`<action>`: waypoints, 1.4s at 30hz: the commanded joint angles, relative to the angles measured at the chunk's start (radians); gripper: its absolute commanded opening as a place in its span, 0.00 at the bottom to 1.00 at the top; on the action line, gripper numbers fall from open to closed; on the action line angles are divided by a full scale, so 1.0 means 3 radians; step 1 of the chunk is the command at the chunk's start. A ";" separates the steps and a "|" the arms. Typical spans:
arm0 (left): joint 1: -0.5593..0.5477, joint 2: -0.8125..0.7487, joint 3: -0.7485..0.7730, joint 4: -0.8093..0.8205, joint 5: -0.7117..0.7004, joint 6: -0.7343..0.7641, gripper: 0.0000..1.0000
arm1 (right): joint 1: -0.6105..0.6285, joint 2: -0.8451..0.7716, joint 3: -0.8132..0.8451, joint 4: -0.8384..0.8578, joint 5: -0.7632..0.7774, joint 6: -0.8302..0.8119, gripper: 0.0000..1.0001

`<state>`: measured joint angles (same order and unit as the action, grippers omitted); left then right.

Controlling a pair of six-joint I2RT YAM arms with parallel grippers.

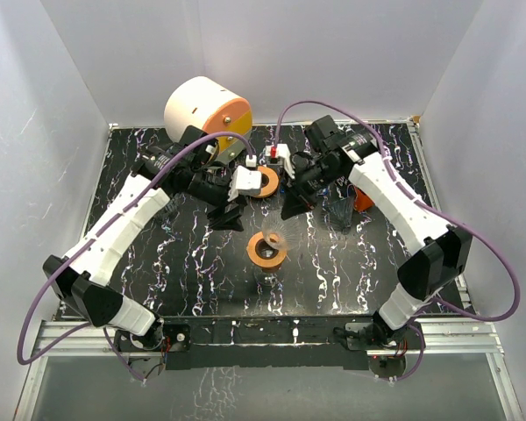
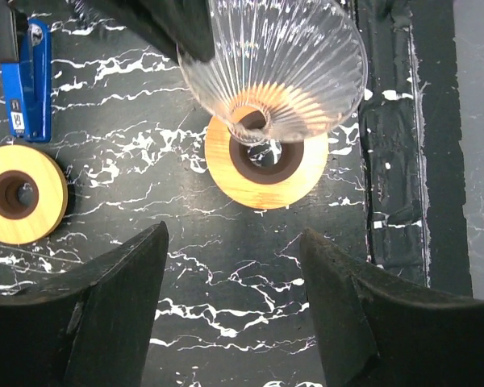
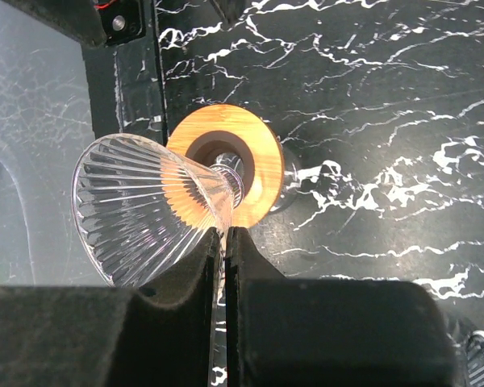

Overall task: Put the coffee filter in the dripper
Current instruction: Place the coffee dripper in the dripper holder.

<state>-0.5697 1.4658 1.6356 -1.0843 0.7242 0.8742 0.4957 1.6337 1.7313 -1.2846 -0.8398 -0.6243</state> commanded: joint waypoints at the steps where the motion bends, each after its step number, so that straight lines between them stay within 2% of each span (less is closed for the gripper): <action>1: -0.0100 0.0001 0.0241 -0.0243 0.0197 0.0260 0.64 | 0.0178 0.0093 0.0022 0.0022 -0.0106 -0.0030 0.00; 7: -0.0126 -0.0017 0.0254 -0.0405 0.0269 0.0432 0.61 | 0.0312 0.0305 0.0150 -0.0039 -0.0048 -0.0016 0.00; 19: -0.0309 -0.0047 0.0133 -0.0602 0.0208 0.0683 0.57 | 0.0326 0.0444 0.0268 -0.0064 0.0104 0.0064 0.00; 32: -0.1015 0.0283 0.0196 -0.0677 -0.0356 0.0835 0.53 | 0.0336 0.0506 0.0328 -0.0085 0.0140 0.0091 0.00; 42: -0.1179 0.0392 -0.0009 -0.0507 -0.0659 0.0836 0.43 | 0.0367 0.0493 0.0311 -0.0080 0.0156 0.0097 0.00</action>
<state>-0.9165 1.5936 1.6539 -1.2434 0.5537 1.1049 0.5968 1.7866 1.7782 -1.3128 -0.7841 -0.6003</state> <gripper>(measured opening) 0.452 0.030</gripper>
